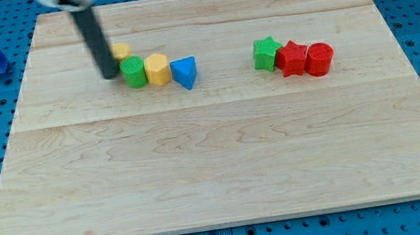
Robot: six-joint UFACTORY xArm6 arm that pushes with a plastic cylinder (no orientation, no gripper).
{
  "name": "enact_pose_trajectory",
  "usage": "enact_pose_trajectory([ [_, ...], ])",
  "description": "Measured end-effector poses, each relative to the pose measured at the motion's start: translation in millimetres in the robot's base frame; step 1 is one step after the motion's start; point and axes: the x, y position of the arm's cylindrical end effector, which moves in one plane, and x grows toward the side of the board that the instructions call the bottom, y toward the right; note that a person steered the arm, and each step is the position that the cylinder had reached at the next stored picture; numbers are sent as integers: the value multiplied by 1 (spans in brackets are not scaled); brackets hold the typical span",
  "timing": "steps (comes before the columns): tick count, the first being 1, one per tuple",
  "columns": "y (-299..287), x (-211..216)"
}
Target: Put the blue triangle bottom of the green star
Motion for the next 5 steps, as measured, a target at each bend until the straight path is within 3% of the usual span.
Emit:
enact_pose_trajectory([
  [1,60,26],
  [3,155,24],
  [4,154,30],
  [5,114,30],
])
